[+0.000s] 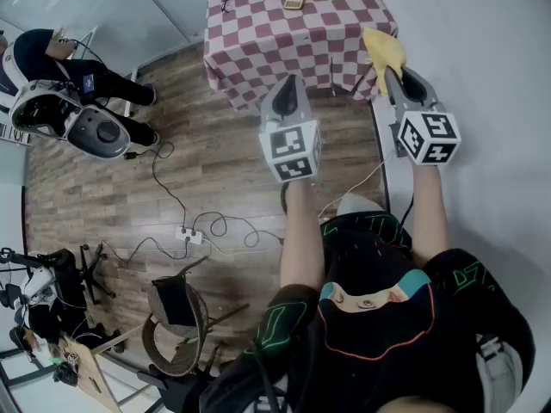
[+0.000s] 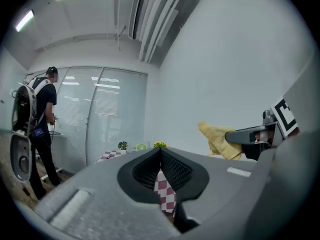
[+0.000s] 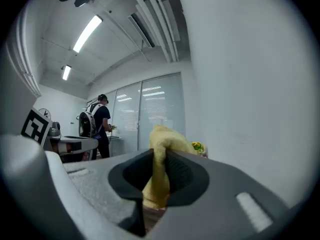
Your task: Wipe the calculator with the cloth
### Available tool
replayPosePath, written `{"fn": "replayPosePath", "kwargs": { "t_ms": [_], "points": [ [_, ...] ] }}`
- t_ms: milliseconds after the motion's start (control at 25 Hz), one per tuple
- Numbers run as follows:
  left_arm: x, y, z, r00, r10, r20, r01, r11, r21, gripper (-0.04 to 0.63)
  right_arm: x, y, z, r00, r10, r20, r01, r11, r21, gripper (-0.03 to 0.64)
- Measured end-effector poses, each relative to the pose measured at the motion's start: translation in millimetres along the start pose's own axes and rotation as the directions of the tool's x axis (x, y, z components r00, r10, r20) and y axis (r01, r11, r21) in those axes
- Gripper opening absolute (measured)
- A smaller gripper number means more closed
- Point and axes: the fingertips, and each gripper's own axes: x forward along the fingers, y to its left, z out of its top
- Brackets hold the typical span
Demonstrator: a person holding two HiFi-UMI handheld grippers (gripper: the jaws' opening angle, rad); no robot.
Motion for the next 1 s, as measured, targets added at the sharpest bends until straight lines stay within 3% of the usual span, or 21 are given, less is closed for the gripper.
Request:
{"fn": "replayPosePath", "kwargs": {
  "t_ms": [320,640,880,1000],
  "points": [
    [-3,0,10,1.000,0.006,0.015,-0.006,1.000,-0.015,0.009,0,-14,11,0.999,-0.033,-0.008,0.033,0.999,0.021,0.066],
    [5,44,4,0.995,0.098,0.007,-0.098,0.995,-0.005,0.009,45,-7,11,1.000,-0.010,0.005,0.010,0.999,0.045,0.066],
    [41,72,-15,0.993,0.115,-0.041,-0.115,0.993,-0.009,0.009,100,-2,-8,1.000,0.019,-0.016,-0.018,0.997,0.075,0.066],
    [79,74,-33,0.993,0.096,-0.076,-0.097,0.995,-0.016,0.009,133,-22,-20,0.999,0.009,-0.035,-0.007,0.997,0.081,0.066]
  ]
}}
